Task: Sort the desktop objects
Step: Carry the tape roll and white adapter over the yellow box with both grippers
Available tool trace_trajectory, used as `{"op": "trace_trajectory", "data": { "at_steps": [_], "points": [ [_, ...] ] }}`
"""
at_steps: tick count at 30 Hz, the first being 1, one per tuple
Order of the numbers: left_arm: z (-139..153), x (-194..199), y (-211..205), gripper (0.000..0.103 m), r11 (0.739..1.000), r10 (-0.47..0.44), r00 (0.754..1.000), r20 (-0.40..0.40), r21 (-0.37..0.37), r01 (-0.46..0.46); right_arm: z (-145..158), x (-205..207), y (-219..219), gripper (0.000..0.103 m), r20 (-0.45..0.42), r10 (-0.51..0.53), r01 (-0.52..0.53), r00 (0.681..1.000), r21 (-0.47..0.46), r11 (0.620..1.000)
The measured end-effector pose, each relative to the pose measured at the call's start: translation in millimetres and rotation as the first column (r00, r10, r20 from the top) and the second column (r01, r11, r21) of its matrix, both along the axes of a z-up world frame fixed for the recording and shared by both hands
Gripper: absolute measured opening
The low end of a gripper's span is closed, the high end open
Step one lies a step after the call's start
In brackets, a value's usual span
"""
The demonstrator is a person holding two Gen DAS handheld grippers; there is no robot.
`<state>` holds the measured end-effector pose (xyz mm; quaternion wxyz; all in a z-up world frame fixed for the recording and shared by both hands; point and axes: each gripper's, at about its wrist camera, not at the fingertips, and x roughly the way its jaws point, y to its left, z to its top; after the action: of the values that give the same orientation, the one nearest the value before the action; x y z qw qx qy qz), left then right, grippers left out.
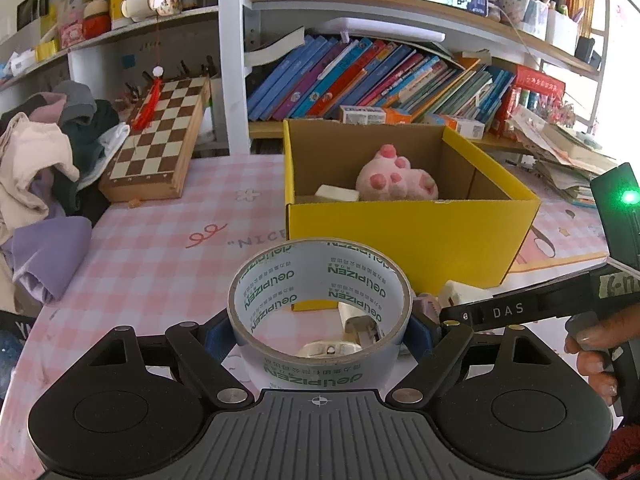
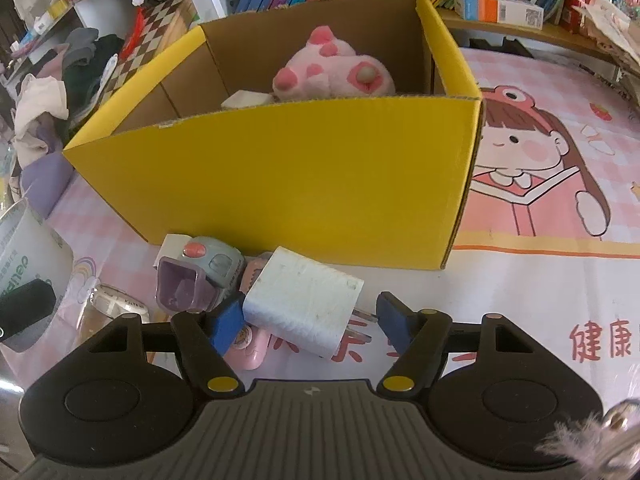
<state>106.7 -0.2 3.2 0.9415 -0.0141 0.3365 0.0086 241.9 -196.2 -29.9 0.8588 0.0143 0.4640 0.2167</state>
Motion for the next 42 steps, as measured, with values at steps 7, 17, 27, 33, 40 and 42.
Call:
{"op": "trace_trajectory", "data": {
  "at_steps": [7, 17, 27, 33, 40, 42],
  "points": [
    [2, -3, -5, 0.084, 0.999, -0.036, 0.999, 0.018, -0.020, 0.037, 10, -12, -2, 0.069, 0.032, 0.019, -0.018, 0.999, -0.027, 0.999],
    [9, -7, -6, 0.084, 0.997, -0.067, 0.996, 0.056, -0.039, 0.069, 37, -32, -2, 0.069, 0.092, 0.061, -0.056, 0.994, -0.054, 0.997],
    [28, -6, -8, 0.084, 0.992, -0.125, 0.985, 0.116, -0.013, 0.128, 67, -45, -7, 0.069, 0.141, 0.064, -0.062, 0.988, -0.018, 0.998],
    [49, 3, -8, 0.084, 0.987, -0.154, 0.972, 0.176, -0.013, 0.159, 97, -41, -12, 0.069, 0.206, 0.052, -0.059, 0.977, 0.029, 0.998],
    [73, 25, -7, 0.084, 0.983, -0.171, 0.955, 0.242, -0.021, 0.182, 133, -20, -13, 0.069, 0.298, 0.067, -0.085, 0.952, 0.047, 0.995],
    [77, 33, -7, 0.084, 0.983, -0.175, 0.951, 0.255, -0.015, 0.185, 139, -11, -12, 0.069, 0.320, 0.078, -0.096, 0.944, 0.040, 0.995]
  ]
}}
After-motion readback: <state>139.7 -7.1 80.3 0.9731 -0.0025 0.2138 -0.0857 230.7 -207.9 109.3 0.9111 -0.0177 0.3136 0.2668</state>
